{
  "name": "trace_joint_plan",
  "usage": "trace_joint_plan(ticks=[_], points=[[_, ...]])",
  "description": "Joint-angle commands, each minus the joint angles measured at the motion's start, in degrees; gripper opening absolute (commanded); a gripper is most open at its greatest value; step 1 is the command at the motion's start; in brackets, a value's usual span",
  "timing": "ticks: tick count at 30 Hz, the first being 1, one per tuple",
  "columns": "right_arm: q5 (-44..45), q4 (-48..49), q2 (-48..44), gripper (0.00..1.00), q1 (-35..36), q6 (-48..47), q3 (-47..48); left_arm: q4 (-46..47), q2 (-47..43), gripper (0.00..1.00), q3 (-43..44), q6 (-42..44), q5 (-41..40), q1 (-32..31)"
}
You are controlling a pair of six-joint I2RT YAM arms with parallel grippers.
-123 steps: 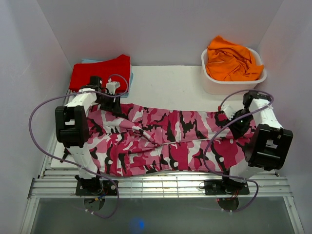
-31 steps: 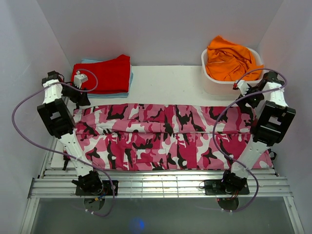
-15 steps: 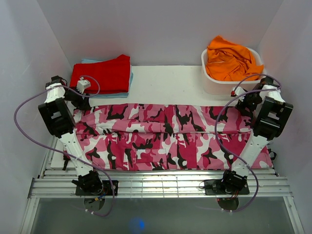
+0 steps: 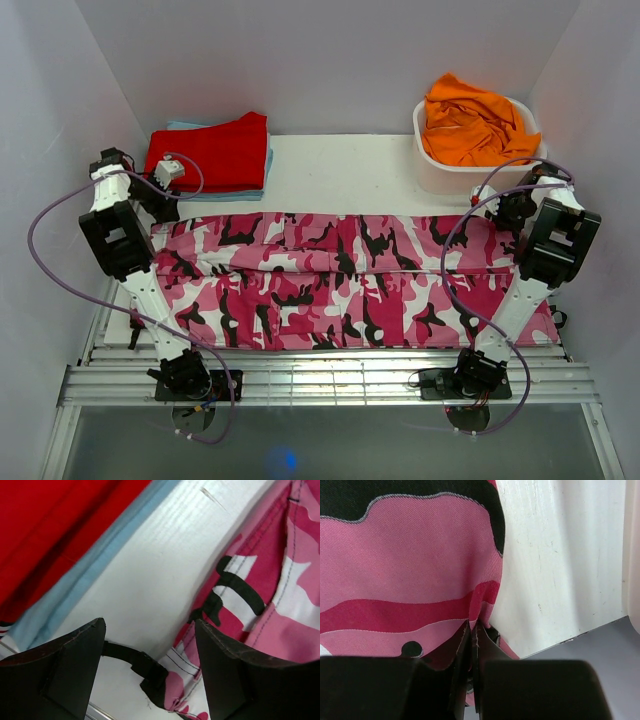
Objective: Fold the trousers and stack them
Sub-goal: Flatten the trousers out, then fold the trousers
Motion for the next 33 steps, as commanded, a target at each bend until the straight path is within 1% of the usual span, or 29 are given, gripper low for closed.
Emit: trace_joint_plan(ticks=[1,5,9,11,12,13,14,15,16,19,20,23,27,29,32,33], points=[[1.74,-3.97,0.75,0.08,-0.27,-0.61,-1.43,-6.26,0.61,0.83,-0.20,5.18,-0.39,0.82],[2.00,-3.88,0.13,0.08,-0.27,-0.44,-1.78,-7.15,-0.09,0.83,-2.93,5.63,1.19,1.96],[0.77,-3.71,-1.27,0.08,-0.27,0.35,-2.05,-7.15,1.04,0.82,-4.77,5.89,0.31,2.40],[0.25,-3.71,-1.89,0.08,-0.35,0.62,-2.48,-7.23,2.10,0.81,-5.48,6.07,-0.48,2.40],[-0.02,-3.71,-2.59,0.08,-0.27,0.88,-2.66,-7.67,2.36,0.77,-5.57,6.33,-0.66,2.40],[-0.11,-3.62,-3.03,0.08,-0.27,1.06,-3.01,-8.02,2.80,0.73,-5.48,6.42,-0.74,2.32],[-0.11,-3.53,-3.29,0.08,-0.27,1.23,-3.10,-8.28,3.59,0.65,-5.31,6.51,-1.18,2.32],[-0.37,-3.44,-3.90,0.08,-0.27,1.58,-3.10,-8.37,3.95,0.52,-5.04,6.25,-1.36,2.14],[-0.54,-3.44,-4.26,0.08,-0.27,2.46,-3.01,-8.38,4.12,0.33,-4.08,5.99,-1.45,2.05],[-1.60,-3.27,-5.14,0.08,-0.27,5.52,-1.00,-8.38,3.86,0.12,-1.97,4.32,0.30,1.96],[-1.86,-3.27,-5.49,0.08,-0.27,6.41,-0.21,-8.20,3.60,0.00,0.04,3.62,0.92,2.05],[-3.97,-3.27,-7.68,0.08,-0.62,8.70,1.73,-6.45,1.76,0.00,3.04,0.02,2.33,2.05],[-7.30,-2.05,-12.68,0.08,-1.76,10.55,1.91,-0.57,-3.16,0.00,2.26,-4.38,3.91,2.14],[-8.28,-1.34,-14.27,0.08,-2.63,10.72,1.73,1.63,-6.76,0.00,1.03,-6.66,5.32,2.14],[-9.42,-0.46,-16.83,0.08,-3.95,10.90,1.82,7.60,-12.38,0.00,-3.36,-9.91,6.37,2.14],[-9.77,-0.54,-17.87,0.08,-4.22,10.90,1.99,10.49,-13.96,0.00,-6.24,-10.45,6.55,2.23]])
